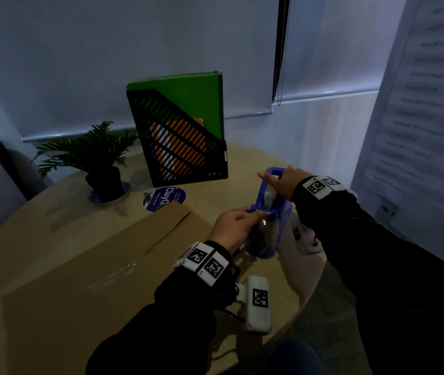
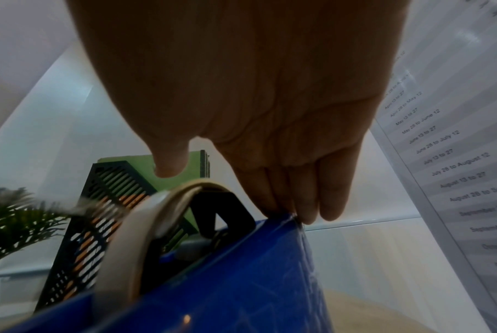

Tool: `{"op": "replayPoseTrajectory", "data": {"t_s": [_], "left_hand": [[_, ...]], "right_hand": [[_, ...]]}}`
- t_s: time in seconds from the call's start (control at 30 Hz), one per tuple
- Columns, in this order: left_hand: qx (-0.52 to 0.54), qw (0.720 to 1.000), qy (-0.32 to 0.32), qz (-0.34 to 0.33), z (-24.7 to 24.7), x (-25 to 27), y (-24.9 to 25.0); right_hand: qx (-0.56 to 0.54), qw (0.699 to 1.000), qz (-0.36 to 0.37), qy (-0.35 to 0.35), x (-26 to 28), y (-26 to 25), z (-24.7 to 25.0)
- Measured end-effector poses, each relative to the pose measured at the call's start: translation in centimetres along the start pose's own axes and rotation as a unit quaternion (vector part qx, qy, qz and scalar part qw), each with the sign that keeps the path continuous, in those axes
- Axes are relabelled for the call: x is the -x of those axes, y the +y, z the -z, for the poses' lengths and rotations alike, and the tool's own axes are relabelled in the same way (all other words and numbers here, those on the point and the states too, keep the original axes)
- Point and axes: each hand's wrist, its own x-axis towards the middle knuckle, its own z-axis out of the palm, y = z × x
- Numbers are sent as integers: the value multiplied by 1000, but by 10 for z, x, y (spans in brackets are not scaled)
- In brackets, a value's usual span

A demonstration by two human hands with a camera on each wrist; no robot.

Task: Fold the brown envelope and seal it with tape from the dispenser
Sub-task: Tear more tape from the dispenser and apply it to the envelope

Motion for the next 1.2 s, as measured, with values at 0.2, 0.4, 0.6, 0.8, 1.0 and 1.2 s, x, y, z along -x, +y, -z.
{"op": "replayPoseTrajectory", "data": {"t_s": [0.2, 0.4, 0.6, 0.8, 1.0, 1.2], "left_hand": [[-40, 999, 2, -28, 2, -1, -5], [-70, 997, 3, -39, 3, 0, -4], [-97, 994, 12, -38, 5, -1, -5], [-164, 986, -16, -33, 7, 8, 4], [-159, 985, -60, -15, 32, 15, 23], [-200, 978, -23, -56, 84, 36, 27]], "right_hand": [[-2, 1000, -6, -8, 2, -1, 1], [-7, 1000, -12, -7, 2, -1, 2], [7, 1000, -12, -19, 1, -1, 0], [6, 1000, -17, -10, 4, -2, 2], [-23, 999, -17, -21, 1, -4, 4], [-42, 998, 49, 10, 29, -27, 12]]}}
